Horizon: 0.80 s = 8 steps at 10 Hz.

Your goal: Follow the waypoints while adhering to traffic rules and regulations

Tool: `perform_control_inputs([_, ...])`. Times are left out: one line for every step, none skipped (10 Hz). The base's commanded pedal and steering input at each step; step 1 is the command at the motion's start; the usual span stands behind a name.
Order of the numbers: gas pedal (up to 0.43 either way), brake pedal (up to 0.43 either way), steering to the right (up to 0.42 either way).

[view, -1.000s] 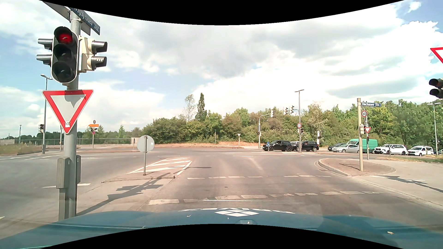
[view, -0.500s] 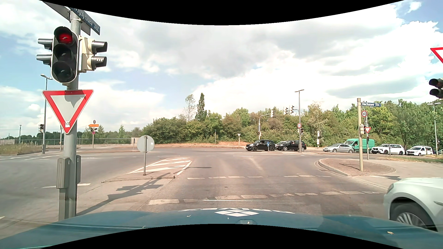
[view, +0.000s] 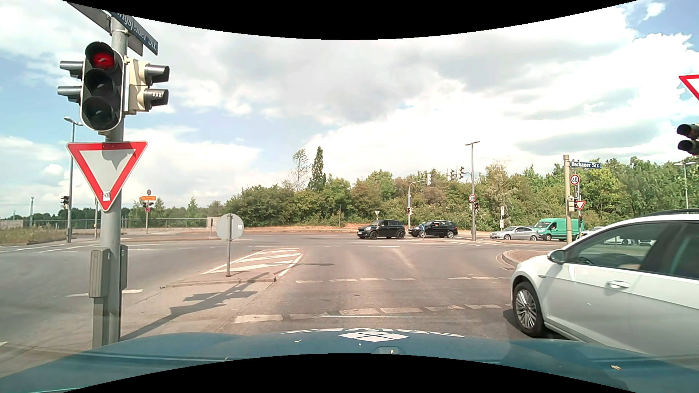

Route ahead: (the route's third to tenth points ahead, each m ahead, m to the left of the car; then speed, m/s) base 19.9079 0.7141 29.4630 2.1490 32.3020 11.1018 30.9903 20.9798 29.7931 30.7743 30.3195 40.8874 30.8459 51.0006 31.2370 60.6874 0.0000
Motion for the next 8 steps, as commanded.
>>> perform_control_inputs([0.000,0.335,-0.028])
perform_control_inputs([0.000,0.335,-0.028])
perform_control_inputs([0.000,0.335,-0.028])
perform_control_inputs([0.000,0.335,-0.028])
perform_control_inputs([0.000,0.335,-0.028])
perform_control_inputs([0.000,0.335,-0.028])
perform_control_inputs([0.000,0.335,-0.028])
perform_control_inputs([0.000,0.335,-0.028])
